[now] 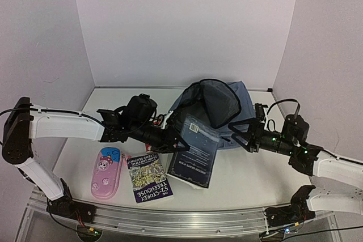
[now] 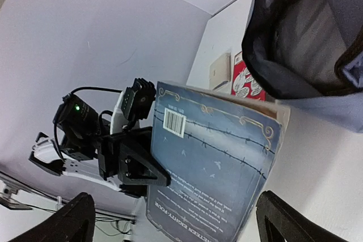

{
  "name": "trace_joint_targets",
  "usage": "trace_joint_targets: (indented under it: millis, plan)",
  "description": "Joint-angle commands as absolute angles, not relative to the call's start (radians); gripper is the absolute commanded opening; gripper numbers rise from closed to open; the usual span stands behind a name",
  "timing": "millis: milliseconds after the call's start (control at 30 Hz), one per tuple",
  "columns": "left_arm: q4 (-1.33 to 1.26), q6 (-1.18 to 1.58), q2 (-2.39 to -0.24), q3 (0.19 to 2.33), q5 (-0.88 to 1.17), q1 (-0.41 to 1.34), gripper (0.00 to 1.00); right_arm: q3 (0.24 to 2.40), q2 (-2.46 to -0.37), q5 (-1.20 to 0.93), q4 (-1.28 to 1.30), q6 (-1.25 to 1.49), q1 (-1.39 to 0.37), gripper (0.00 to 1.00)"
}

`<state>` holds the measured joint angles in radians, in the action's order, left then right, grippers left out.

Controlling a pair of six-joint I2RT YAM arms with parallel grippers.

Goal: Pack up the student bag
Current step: Pick up the book from the center of the board.

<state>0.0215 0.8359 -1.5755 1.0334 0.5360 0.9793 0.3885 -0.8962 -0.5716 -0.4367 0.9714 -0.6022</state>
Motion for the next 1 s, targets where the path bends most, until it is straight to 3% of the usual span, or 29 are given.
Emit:
trace_joint_targets:
  millis: [0, 233, 700, 800, 967]
  plan:
    - [0.233, 0.576, -1.475, 1.139, 0.689, 0.950, 0.00, 0.576, -0.898, -0.507, -0.147, 0.655, -0.605, 0.98]
    - [0.413, 0.399, -1.458, 1.233, 0.921, 0.950, 0.00, 0.800, -1.067, -0.745, 0.035, 0.440, -0.628, 0.98]
    - [0.468, 0.359, -1.473, 1.279, 1.083, 0.957, 0.00, 0.873, -1.271, -1.062, -0.046, 0.416, -0.741, 0.95]
    - [0.456, 0.354, -1.477, 1.285, 1.080, 0.957, 0.00, 0.868, -1.271, -1.103, -0.101, 0.462, -0.760, 0.77]
    - [0.409, 0.365, -1.485, 1.293, 1.015, 0.955, 0.01, 0.854, -1.251, -1.084, -0.166, 0.514, -0.768, 0.25]
